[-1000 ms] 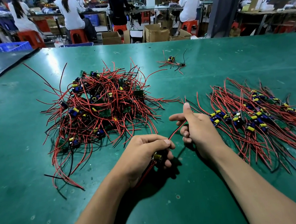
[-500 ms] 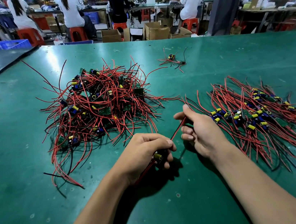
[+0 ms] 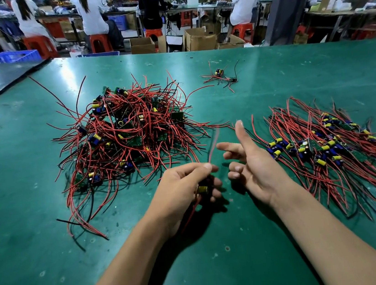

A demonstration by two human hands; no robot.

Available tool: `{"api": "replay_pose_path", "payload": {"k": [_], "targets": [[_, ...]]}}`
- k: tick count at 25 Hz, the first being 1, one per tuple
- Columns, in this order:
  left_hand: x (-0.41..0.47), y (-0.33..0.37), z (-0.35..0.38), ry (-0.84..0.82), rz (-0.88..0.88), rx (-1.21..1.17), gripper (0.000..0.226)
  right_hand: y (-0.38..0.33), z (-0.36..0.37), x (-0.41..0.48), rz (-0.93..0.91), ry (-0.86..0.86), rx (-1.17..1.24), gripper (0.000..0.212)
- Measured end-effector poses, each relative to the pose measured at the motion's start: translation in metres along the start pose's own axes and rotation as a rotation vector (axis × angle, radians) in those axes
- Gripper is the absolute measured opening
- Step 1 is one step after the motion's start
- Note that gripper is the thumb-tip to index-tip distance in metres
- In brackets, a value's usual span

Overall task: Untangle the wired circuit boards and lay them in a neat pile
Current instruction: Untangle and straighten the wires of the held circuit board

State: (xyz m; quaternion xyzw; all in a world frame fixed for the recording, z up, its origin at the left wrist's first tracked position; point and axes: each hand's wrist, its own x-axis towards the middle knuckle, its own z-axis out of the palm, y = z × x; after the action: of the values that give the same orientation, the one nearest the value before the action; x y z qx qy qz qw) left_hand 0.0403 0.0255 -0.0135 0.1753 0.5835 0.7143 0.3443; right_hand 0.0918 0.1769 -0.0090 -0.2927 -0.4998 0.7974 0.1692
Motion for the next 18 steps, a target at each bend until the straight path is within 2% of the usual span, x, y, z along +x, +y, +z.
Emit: {"api": "replay_pose_path", "payload": {"k": [3,6,8,10,12,13,15,18], "targets": [[0.006,0.005,-0.002,0.054,-0.077,-0.167,0.05,0.003,-0.001,0.003,-0.025,0.014,-0.037,0.089],[0.008,0.006,-0.007,0.029,-0.112,-0.193,0.068,0.005,0.0,0.002,-0.044,-0.008,-0.065,0.087],[0.01,0.004,-0.007,0.027,-0.103,-0.171,0.071,0.007,0.003,-0.003,-0.101,-0.039,-0.152,0.075],[0.012,0.003,-0.007,0.011,-0.094,-0.179,0.073,0.011,0.006,-0.009,-0.236,-0.076,-0.314,0.055],[0.012,0.004,-0.006,-0.054,-0.084,-0.23,0.076,0.02,0.011,-0.015,-0.421,-0.13,-0.572,0.041],[0.012,0.004,-0.006,-0.084,-0.084,-0.26,0.078,0.025,0.013,-0.015,-0.521,-0.139,-0.714,0.042],[0.011,0.004,-0.005,-0.091,-0.085,-0.262,0.08,0.03,0.015,-0.014,-0.661,-0.089,-0.877,0.044],[0.012,0.003,-0.004,0.0,-0.084,-0.19,0.077,0.019,0.003,-0.005,-0.675,0.122,-0.938,0.038]]}}
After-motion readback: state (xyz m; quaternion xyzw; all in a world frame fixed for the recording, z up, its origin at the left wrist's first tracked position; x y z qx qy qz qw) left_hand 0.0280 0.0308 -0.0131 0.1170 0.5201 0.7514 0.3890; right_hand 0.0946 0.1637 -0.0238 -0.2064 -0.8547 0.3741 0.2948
